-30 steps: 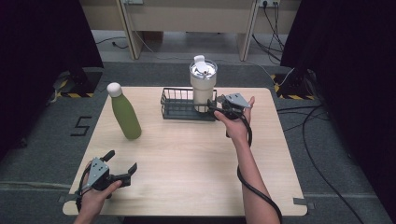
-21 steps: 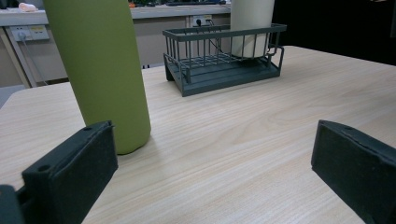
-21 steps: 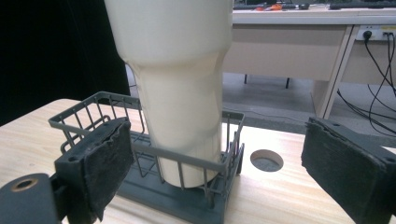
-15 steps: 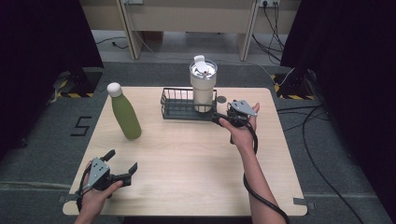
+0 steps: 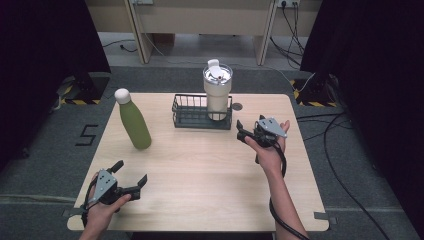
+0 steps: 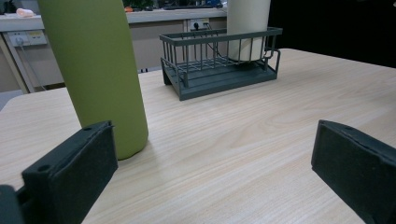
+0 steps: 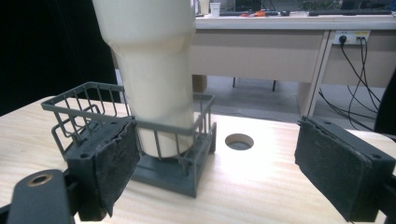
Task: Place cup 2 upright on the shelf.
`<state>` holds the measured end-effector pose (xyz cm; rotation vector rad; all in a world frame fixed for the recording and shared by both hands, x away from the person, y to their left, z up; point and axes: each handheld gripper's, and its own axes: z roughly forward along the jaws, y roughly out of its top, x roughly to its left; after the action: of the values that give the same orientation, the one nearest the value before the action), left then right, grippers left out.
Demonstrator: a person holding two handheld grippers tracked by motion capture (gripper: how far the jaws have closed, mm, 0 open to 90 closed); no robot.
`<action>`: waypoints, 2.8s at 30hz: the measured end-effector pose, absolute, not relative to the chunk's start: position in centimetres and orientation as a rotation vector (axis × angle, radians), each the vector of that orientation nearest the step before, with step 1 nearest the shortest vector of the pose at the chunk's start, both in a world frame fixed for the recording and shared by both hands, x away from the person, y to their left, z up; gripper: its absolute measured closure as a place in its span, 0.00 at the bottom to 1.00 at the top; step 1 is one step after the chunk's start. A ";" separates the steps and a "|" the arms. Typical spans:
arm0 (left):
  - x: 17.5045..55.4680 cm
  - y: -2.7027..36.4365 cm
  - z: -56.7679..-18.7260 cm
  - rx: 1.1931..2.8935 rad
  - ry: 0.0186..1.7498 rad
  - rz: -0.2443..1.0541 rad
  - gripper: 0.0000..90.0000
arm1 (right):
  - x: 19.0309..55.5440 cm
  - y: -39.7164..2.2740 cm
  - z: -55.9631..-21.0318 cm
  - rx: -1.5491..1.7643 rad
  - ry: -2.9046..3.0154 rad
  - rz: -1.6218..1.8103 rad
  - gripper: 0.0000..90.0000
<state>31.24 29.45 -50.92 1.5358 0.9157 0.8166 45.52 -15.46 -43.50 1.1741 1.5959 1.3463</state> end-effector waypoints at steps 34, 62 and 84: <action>36.6 28.5 -47.7 1.441 0.958 0.873 0.00 | 42.1 -18.4 -44.6 1.231 1.550 1.331 0.16; 44.7 30.6 -45.4 1.392 1.041 0.971 0.00 | 42.3 -18.5 -44.9 1.244 1.558 1.318 0.16; 47.1 30.8 -45.5 1.409 1.032 0.983 0.25 | 42.5 -18.5 -45.2 1.252 1.570 1.314 0.17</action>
<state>47.12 30.83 -45.53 1.4085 1.0322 0.9828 42.46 -18.54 -45.19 1.2517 1.5696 1.3143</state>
